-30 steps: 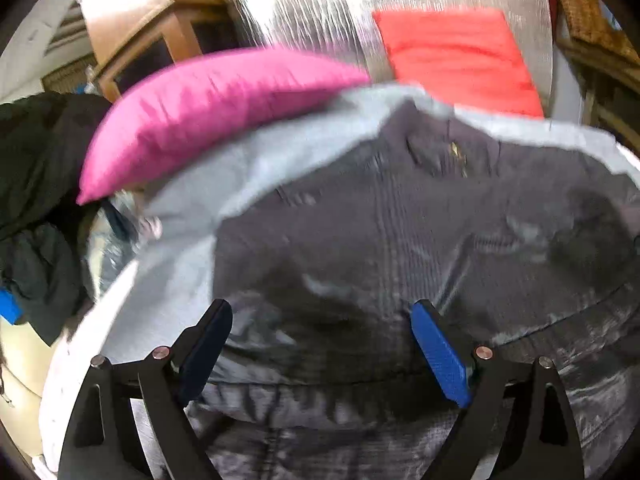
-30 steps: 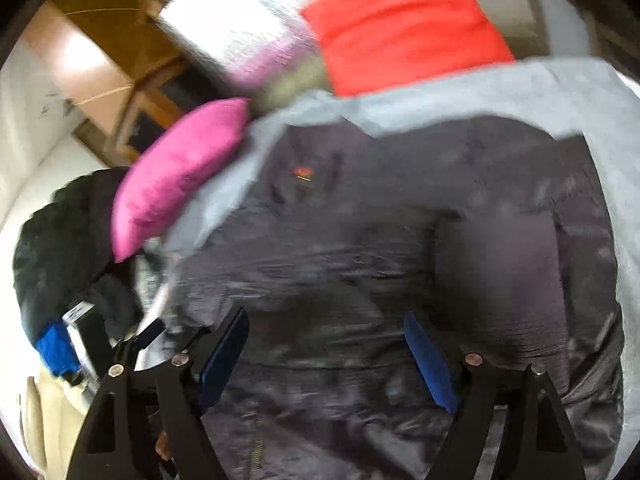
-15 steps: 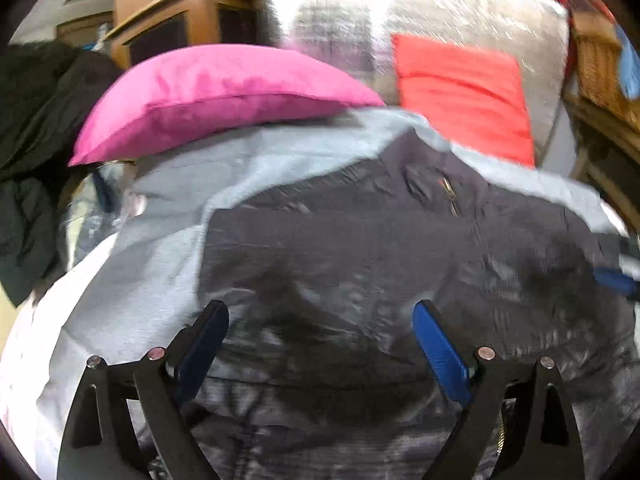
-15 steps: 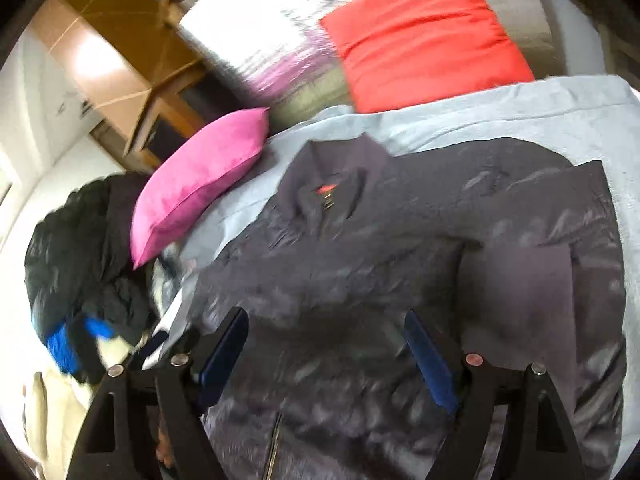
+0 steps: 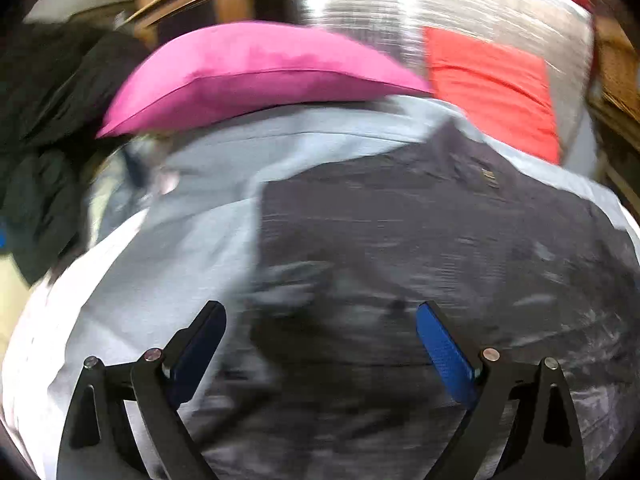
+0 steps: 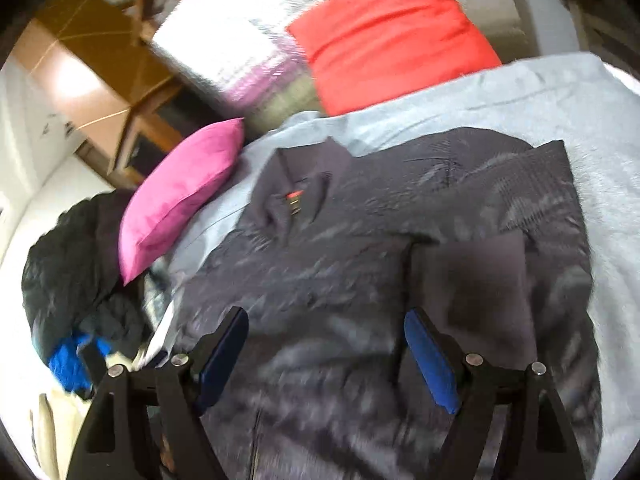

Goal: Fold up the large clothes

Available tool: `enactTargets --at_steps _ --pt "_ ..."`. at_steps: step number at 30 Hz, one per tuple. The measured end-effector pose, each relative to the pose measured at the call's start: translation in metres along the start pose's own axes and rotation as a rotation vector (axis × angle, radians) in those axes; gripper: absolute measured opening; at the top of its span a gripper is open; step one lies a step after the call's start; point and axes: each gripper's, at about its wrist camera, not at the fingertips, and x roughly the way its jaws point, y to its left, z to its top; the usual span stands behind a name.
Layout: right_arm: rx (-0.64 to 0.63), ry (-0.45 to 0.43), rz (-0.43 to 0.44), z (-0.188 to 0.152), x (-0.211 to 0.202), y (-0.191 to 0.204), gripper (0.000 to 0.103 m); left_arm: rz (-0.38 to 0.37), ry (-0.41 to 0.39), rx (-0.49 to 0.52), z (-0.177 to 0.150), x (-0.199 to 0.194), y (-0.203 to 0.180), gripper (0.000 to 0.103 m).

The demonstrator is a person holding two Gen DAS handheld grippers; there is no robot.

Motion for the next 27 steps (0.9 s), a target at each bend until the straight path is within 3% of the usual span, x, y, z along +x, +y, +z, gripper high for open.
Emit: enactTargets --at_steps 3,4,6,8,13,21,27 --pt "-0.002 0.027 0.004 -0.012 -0.002 -0.002 0.083 0.066 0.118 -0.062 -0.007 0.031 0.023 0.097" --pt "0.002 0.04 -0.022 -0.016 0.004 -0.008 0.083 0.025 0.169 -0.081 -0.011 0.042 0.028 0.098" --pt "0.041 0.084 -0.034 -0.019 0.019 -0.023 0.083 0.0 0.17 -0.133 -0.009 0.04 0.037 0.097" --pt "0.056 0.068 -0.029 -0.017 0.015 -0.022 0.083 0.008 0.162 -0.143 -0.004 0.03 0.039 0.097" --pt "-0.001 -0.018 -0.022 -0.026 -0.044 0.007 0.083 -0.026 0.089 -0.141 -0.019 -0.025 0.049 0.097" --pt "-0.012 -0.063 -0.086 -0.128 -0.16 -0.012 0.083 -0.083 0.035 -0.143 -0.101 -0.124 0.095 0.097" --pt "0.151 -0.081 -0.129 -0.212 -0.224 -0.064 0.083 -0.093 0.118 -0.175 -0.175 -0.153 0.119 0.097"
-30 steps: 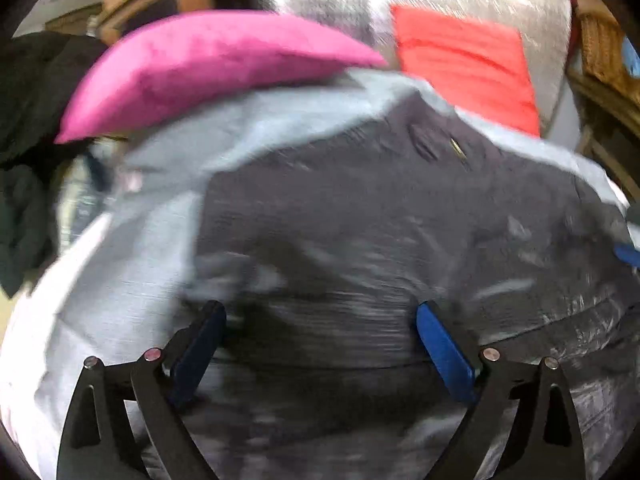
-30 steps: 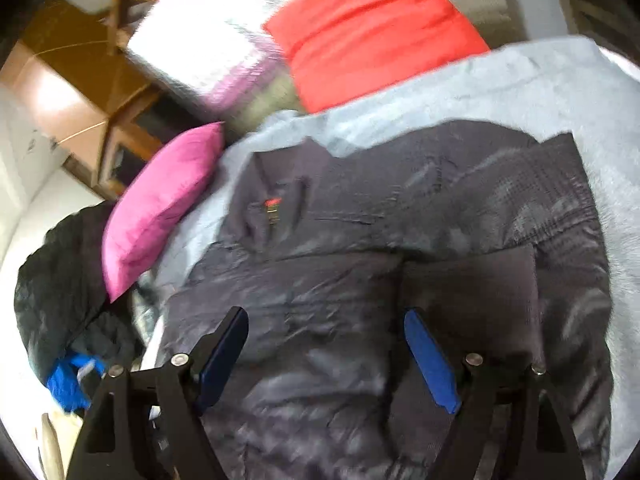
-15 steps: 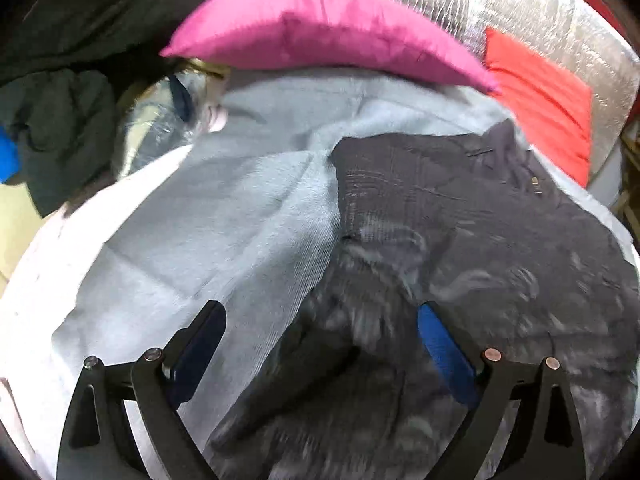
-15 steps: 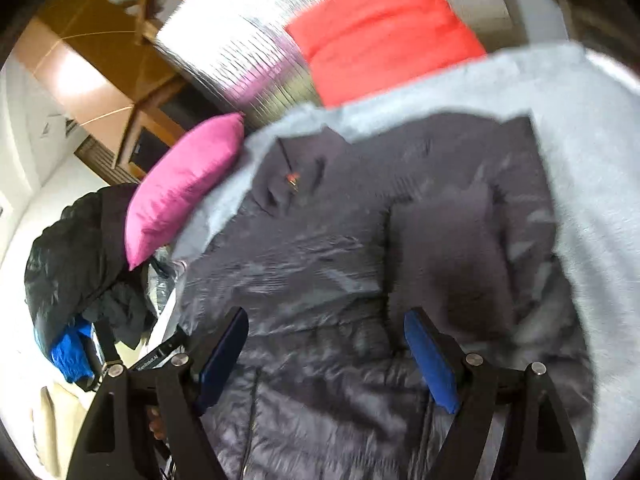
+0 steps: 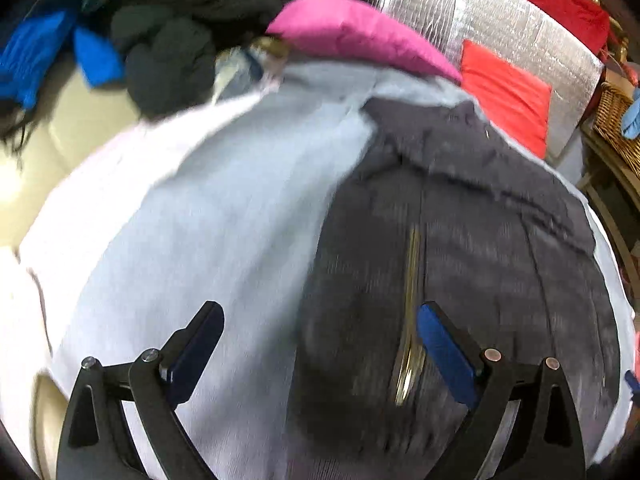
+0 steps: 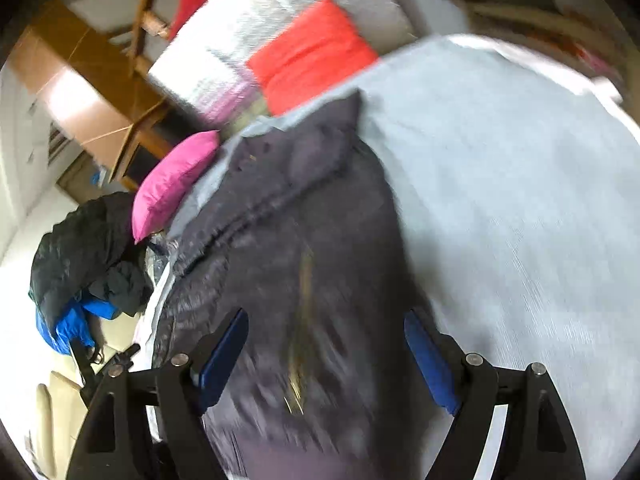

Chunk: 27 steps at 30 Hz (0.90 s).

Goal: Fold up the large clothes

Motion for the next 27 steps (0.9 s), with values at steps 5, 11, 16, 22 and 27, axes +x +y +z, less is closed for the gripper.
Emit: enactTargets --at_steps 5,11,16,22,27 --pt "0.09 0.025 0.011 -0.043 -0.009 -0.021 0.083 -0.002 0.041 -0.05 -0.032 -0.005 0.014 0.097" --pt "0.09 0.038 0.039 -0.063 -0.004 -0.019 0.083 -0.02 0.067 -0.064 -0.046 -0.007 0.017 0.097" --pt "0.097 0.038 0.037 -0.068 0.004 -0.02 0.083 -0.042 0.1 -0.055 -0.056 -0.004 0.016 0.097" --pt "0.052 0.056 0.089 -0.068 0.003 -0.009 0.083 -0.034 0.102 -0.043 -0.06 -0.002 0.015 0.097" --pt "0.081 0.064 0.089 -0.072 0.011 -0.012 0.083 -0.033 0.099 -0.042 -0.06 0.0 0.014 0.097"
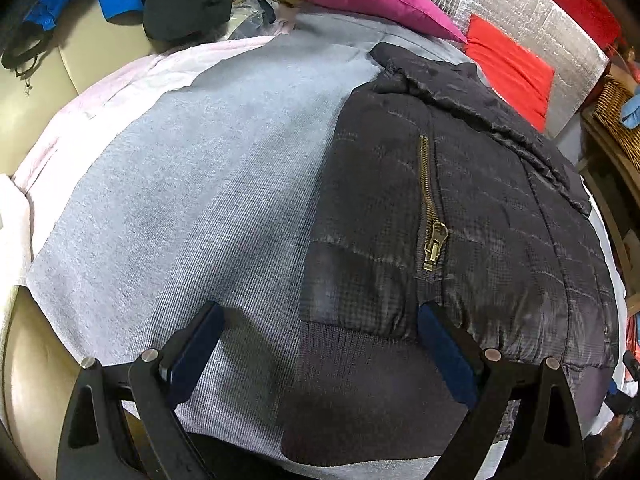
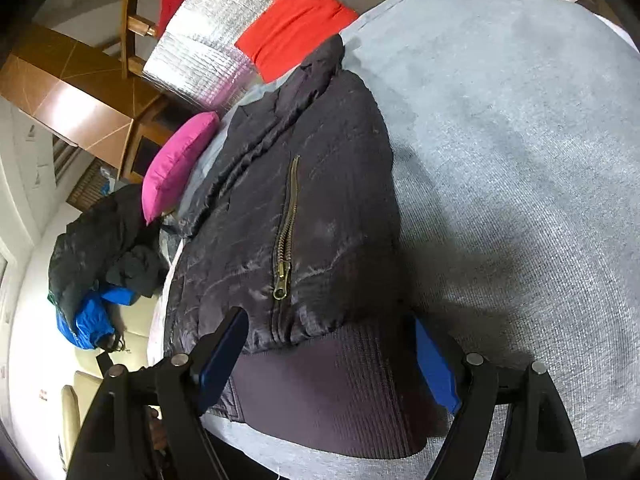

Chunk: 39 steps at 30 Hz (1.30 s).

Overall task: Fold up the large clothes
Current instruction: 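Grasp the ribbed jacket hem with both tools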

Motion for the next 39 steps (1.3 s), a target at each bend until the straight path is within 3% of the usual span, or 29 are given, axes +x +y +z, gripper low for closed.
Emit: enactTargets --at_steps 14,17,21,24,28,30,31,32,36,37,38,39 --pt "-0.051 0.023 -0.043 -0.003 0.005 0.008 0.077 0.005 0.0 0.005 -0.001 0.002 -0.001 0.097" --pt "-0.065 0.027 -0.071 -0.004 0.005 0.009 0.07 0.005 -0.001 0.005 -0.001 0.002 0.0 0.097" --pt "-0.111 0.04 -0.16 -0.005 0.006 0.013 0.048 0.011 0.0 0.011 -0.002 0.001 -0.001 0.097" --pt "-0.13 0.049 -0.183 -0.005 0.006 0.012 0.04 0.008 -0.001 0.022 -0.003 -0.001 -0.002 0.092" --pt "-0.113 0.039 -0.163 -0.005 0.001 0.012 0.039 -0.005 -0.008 0.023 -0.006 -0.007 -0.001 0.091" --pt "-0.101 0.037 -0.147 -0.005 -0.001 0.01 0.043 -0.022 -0.005 0.015 -0.008 -0.008 0.001 0.091" --pt "-0.086 0.041 -0.134 -0.005 -0.001 0.007 0.053 -0.03 0.0 0.011 -0.008 -0.008 0.002 0.091" --pt "-0.076 0.044 -0.115 -0.005 -0.001 0.006 0.055 -0.033 0.003 0.01 -0.008 -0.008 0.002 0.091" --pt "-0.084 0.038 -0.1 -0.007 0.0 0.007 0.057 -0.041 -0.001 0.028 -0.009 -0.008 -0.003 0.09" --pt "-0.086 0.037 -0.091 -0.008 0.0 0.008 0.055 -0.037 -0.007 0.05 -0.009 -0.009 -0.006 0.087" --pt "-0.091 0.037 -0.097 -0.008 0.0 0.009 0.052 -0.034 -0.012 0.067 -0.01 -0.01 -0.009 0.074" --pt "-0.102 0.043 -0.122 -0.009 0.001 0.01 0.036 -0.041 -0.006 0.086 -0.01 -0.008 -0.012 0.062"
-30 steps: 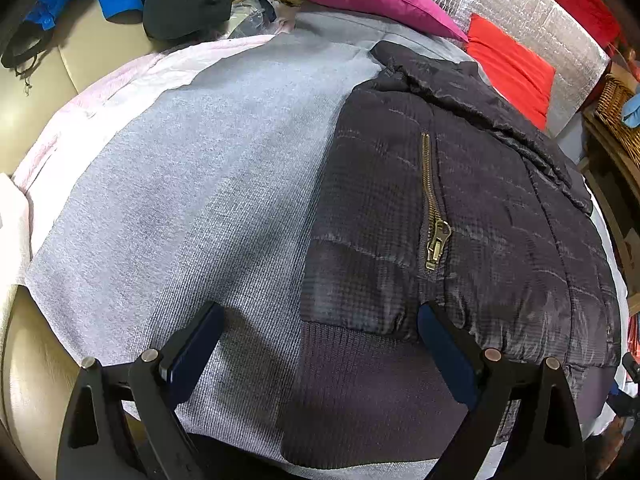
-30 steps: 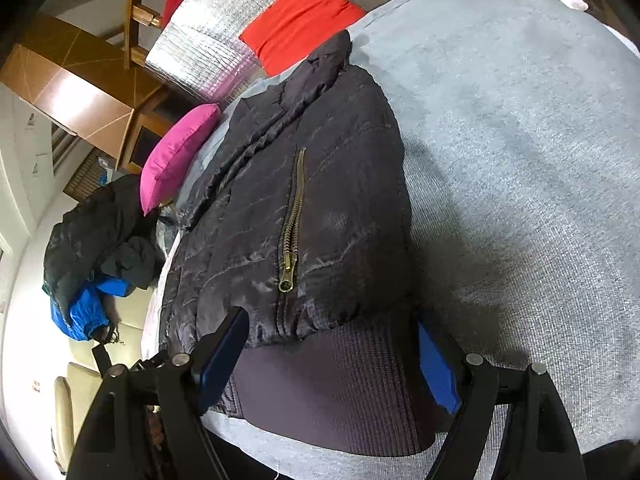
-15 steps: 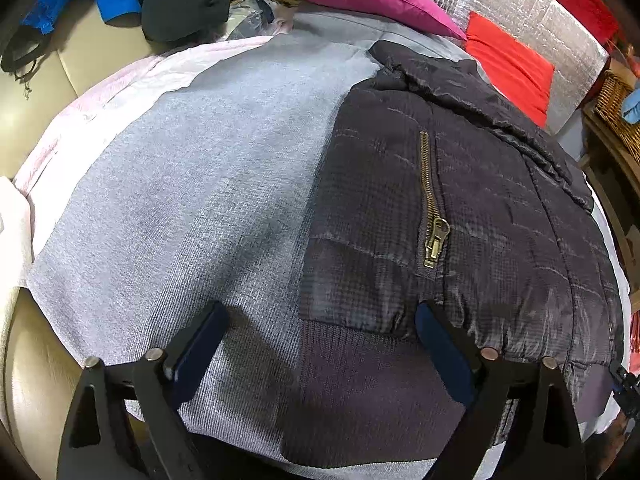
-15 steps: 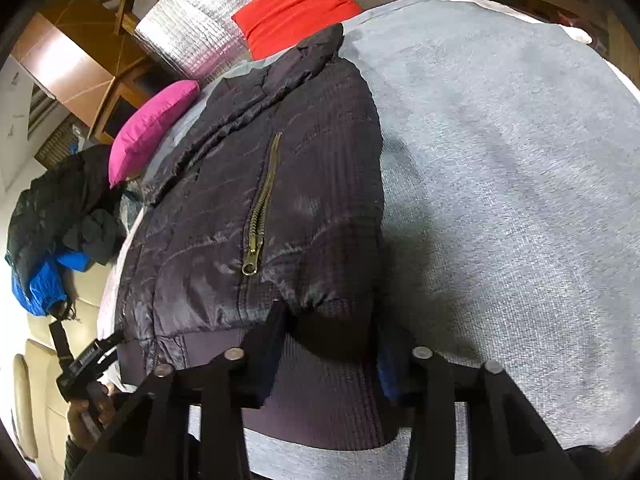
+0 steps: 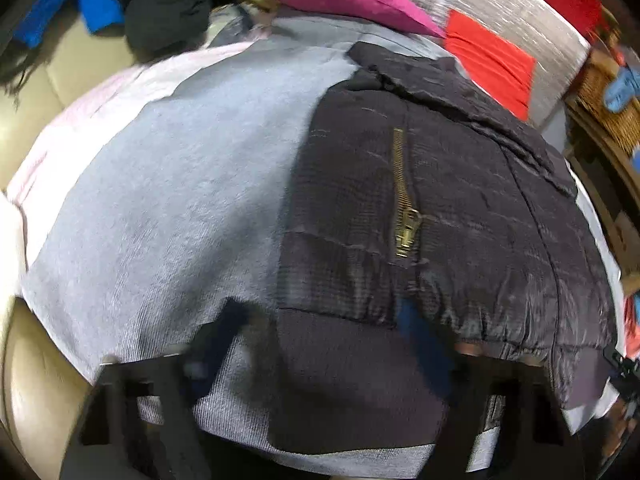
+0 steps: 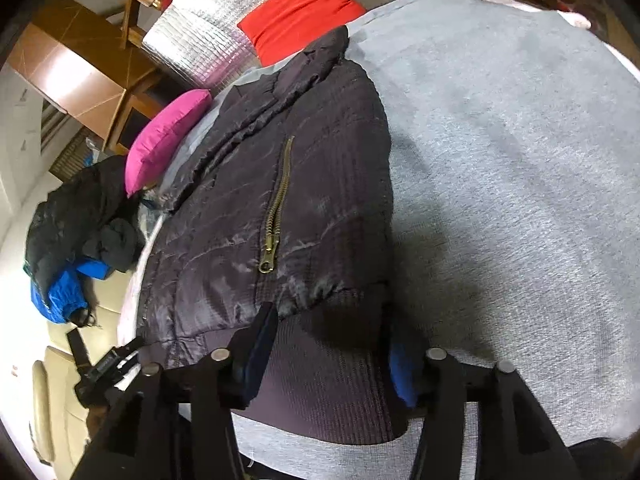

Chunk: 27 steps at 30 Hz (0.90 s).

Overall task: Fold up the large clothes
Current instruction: 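Grasp the ribbed jacket hem with both tools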

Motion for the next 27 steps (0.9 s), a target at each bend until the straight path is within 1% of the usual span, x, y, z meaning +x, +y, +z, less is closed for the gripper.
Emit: enactTargets --at_steps 1,2,3,4,5,6,7,8,13,16,23,25,26,27 --pt "-0.004 0.011 -0.018 0.0 0.001 0.0 0.033 -0.011 0.007 0.005 0.0 0.001 -0.002 0.057" --pt "-0.002 0.014 -0.015 0.001 0.001 -0.001 0.03 -0.003 0.006 0.008 0.0 0.001 -0.003 0.055" --pt "-0.004 0.021 -0.022 0.001 0.001 -0.002 0.022 0.003 0.004 0.01 0.0 0.001 -0.004 0.05" --pt "-0.007 0.027 -0.029 0.002 0.001 -0.003 0.018 0.007 0.001 0.016 0.0 -0.001 -0.005 0.046" --pt "-0.01 0.032 -0.032 0.002 0.001 -0.003 0.017 0.007 -0.002 0.022 0.0 -0.002 -0.007 0.039" --pt "-0.017 0.034 -0.039 0.003 0.0 -0.002 0.014 0.006 -0.01 0.032 -0.001 -0.005 -0.008 0.024" --pt "-0.03 0.034 -0.048 0.003 -0.001 0.001 0.011 0.023 -0.017 0.041 -0.001 -0.008 -0.008 0.02" --pt "-0.041 0.036 -0.052 0.003 -0.002 0.002 0.01 0.013 -0.017 0.042 -0.001 -0.009 -0.007 0.019" --pt "-0.074 0.029 -0.075 0.006 -0.014 0.01 0.008 -0.017 -0.012 0.038 -0.005 -0.016 -0.002 0.016" --pt "-0.097 0.03 -0.109 0.006 -0.017 0.013 0.008 -0.023 -0.009 0.039 -0.009 -0.02 -0.002 0.016" --pt "-0.078 0.07 -0.133 0.002 -0.013 0.001 0.008 -0.05 0.015 0.019 -0.014 -0.024 0.004 0.017" --pt "-0.072 0.071 -0.121 0.004 -0.015 -0.003 0.009 -0.035 0.022 0.031 -0.01 -0.022 0.004 0.024" --pt "-0.047 0.072 -0.096 0.005 -0.015 -0.008 0.013 -0.03 0.027 0.024 -0.006 -0.02 0.003 0.029" --pt "-0.017 0.076 -0.07 0.009 -0.014 -0.013 0.015 -0.032 0.037 0.009 -0.002 -0.021 0.005 0.042"
